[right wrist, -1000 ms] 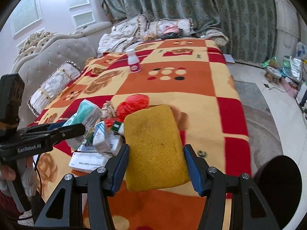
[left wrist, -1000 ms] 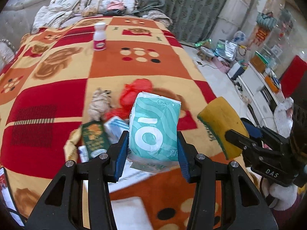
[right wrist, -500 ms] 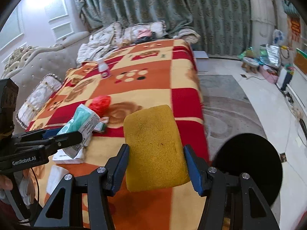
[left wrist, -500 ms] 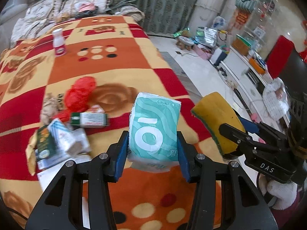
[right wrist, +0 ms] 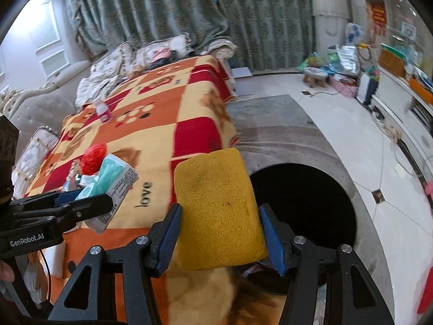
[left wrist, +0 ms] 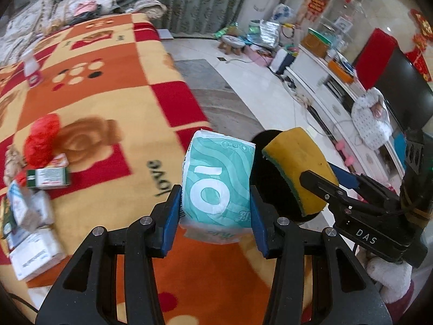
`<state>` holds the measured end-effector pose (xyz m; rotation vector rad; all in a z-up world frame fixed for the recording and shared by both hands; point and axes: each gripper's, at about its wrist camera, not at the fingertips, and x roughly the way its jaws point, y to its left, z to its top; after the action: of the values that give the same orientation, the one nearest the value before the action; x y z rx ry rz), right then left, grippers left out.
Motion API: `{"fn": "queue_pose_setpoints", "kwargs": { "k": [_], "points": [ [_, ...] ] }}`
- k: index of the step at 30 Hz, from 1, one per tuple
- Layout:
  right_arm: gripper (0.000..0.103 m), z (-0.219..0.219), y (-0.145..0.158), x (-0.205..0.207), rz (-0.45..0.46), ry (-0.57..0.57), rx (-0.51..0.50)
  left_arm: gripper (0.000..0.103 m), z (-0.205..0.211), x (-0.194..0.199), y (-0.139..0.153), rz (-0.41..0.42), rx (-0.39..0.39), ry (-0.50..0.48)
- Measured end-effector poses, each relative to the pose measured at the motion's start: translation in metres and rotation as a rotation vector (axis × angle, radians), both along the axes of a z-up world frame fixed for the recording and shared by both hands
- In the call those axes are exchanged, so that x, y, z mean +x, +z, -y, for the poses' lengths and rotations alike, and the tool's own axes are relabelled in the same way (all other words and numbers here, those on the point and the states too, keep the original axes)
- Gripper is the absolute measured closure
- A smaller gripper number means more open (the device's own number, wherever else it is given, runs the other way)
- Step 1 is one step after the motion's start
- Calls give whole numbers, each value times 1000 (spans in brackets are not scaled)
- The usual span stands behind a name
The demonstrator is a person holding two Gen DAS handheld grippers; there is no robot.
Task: Collect trash
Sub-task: 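Carry sponge and tissue pack over the black bin and release both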
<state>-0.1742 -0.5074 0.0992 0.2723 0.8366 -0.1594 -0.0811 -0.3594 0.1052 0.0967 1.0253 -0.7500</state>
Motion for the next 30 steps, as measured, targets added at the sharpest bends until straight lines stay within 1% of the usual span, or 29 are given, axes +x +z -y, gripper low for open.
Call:
{"fn": "queue_pose_setpoints", "kwargs": {
  "k": [8,15,19,21,23,24,25,30],
  "points": [
    [48,39,-11,-15,-25,-84,3,57,45,-6,-8,-23,-11,-71],
    [48,64,-18,-18,-32,-138,12,55,69,-3,-13,-37,-30,-101],
    [47,75,-21,-17,-34,-164,17,44,79,0,-17,-60,-71,-126],
    [45,80,-23,-17,-33,-183,19,43,82,0,-18,-73,-90,-136],
    [39,84,-25,-17,-31,-208,20,42,86,0,-19,-76,-89,-138],
    [34,87,-26,-18,-32,-220,22,42,86,-1,-19,-75,-85,-139],
    [32,89,-27,-20,-32,-231,29,42,86,-1,-20,-73,-80,-140],
    [32,88,-31,-19,-53,-222,32,42,77,0,-22,-72,-57,-118]
  ]
}}
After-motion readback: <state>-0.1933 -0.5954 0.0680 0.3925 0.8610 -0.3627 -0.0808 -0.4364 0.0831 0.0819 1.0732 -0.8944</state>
